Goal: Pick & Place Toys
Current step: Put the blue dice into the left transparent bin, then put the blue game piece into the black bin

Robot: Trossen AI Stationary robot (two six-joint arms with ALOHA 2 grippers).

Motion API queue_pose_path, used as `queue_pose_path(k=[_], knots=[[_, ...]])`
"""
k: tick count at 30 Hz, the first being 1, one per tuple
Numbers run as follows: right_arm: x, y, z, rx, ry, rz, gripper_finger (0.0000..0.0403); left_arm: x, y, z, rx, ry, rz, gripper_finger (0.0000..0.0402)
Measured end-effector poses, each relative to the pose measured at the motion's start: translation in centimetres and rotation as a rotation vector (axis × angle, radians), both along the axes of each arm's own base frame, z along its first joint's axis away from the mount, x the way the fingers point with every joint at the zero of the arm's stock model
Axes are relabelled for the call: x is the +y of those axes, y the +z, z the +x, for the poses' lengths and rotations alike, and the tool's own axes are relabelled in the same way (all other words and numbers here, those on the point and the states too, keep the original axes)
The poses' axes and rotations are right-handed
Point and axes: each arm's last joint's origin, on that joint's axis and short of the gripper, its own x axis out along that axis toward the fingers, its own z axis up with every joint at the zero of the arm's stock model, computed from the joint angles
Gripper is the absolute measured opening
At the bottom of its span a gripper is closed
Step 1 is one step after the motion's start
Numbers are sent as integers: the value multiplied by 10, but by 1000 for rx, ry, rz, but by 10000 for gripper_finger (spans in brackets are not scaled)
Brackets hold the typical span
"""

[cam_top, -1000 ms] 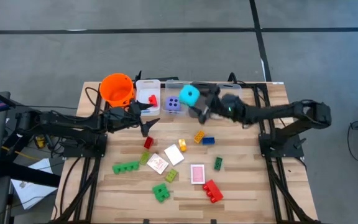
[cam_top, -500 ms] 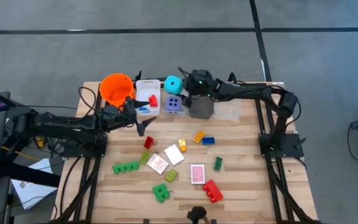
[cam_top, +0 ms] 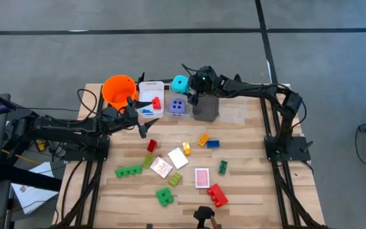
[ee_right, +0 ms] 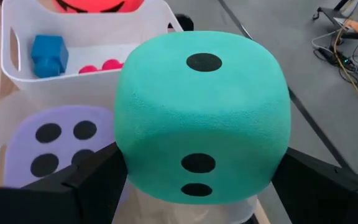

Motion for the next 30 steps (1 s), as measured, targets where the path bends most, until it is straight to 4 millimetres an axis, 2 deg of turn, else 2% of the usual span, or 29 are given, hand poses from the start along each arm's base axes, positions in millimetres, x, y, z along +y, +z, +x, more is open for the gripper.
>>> queue_pose_path(k=[12, 20, 30], knots=[[2, -1, 1, 22, 23, -18, 353, 0, 2, 0, -16, -2, 11, 358], [6, -9, -4, 124, 48, 9, 395, 0, 2, 0, -16, -2, 8, 358], [3, -3, 0, 62, 35, -43, 382, 0, 2, 0, -17, -3, 8, 358]])
